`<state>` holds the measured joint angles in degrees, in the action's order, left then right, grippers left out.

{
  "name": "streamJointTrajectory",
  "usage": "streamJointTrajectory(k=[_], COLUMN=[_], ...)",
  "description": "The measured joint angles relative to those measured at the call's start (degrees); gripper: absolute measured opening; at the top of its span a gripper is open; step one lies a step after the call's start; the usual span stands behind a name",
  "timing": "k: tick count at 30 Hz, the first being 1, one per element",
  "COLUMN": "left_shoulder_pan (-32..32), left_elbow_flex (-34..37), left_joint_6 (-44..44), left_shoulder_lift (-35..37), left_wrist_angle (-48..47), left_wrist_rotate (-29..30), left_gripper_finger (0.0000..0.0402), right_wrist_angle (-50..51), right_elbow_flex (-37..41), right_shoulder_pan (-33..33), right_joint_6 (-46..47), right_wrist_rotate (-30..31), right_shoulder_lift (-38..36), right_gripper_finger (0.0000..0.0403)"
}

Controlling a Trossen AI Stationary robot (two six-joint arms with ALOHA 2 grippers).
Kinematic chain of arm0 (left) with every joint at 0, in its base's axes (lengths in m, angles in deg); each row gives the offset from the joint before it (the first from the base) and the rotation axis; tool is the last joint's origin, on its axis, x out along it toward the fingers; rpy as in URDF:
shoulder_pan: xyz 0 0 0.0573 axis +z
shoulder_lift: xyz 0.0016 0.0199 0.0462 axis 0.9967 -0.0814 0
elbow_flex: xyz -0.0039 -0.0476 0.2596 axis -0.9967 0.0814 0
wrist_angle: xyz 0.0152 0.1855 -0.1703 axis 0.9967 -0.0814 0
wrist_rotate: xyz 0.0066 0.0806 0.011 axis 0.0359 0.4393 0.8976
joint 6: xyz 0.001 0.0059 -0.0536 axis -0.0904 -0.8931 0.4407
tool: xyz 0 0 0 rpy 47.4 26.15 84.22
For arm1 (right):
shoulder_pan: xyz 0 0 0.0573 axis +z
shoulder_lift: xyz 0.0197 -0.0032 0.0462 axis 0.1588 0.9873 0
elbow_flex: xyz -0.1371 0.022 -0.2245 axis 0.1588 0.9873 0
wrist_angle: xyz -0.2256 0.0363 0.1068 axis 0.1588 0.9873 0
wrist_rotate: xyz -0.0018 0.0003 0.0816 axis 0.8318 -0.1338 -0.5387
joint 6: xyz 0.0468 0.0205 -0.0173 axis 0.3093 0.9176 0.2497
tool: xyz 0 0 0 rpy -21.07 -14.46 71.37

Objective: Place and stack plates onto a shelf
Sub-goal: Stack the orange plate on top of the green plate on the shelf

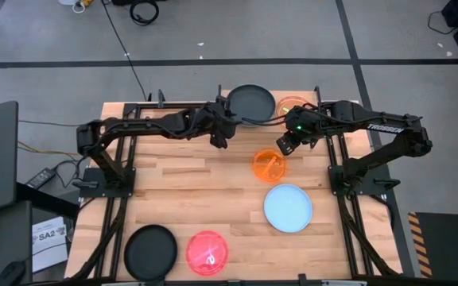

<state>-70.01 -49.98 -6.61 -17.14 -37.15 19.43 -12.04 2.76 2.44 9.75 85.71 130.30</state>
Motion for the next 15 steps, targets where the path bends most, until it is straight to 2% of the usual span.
streamJointTrajectory(k=[7,15], left_shoulder_pan=[-2.85,-5.18], left_elbow_flex=[0.00,-0.04], left_joint_6=[3.68,18.04], left_shoulder_lift=[3.96,13.06], left_wrist_angle=[-2.07,-17.44], left_wrist_rotate=[2.09,1.91], left_gripper_finger=[0.0173,0.0173], right_wrist_angle=[1.76,1.93], right_elbow_flex=[0.00,0.00], right_shoulder_pan=[0.29,3.54], right_joint_6=[0.00,0.00], right_wrist_rotate=[0.79,1.46], right_shoulder_lift=[0.02,0.02], right_gripper_finger=[0.0141,0.0142])
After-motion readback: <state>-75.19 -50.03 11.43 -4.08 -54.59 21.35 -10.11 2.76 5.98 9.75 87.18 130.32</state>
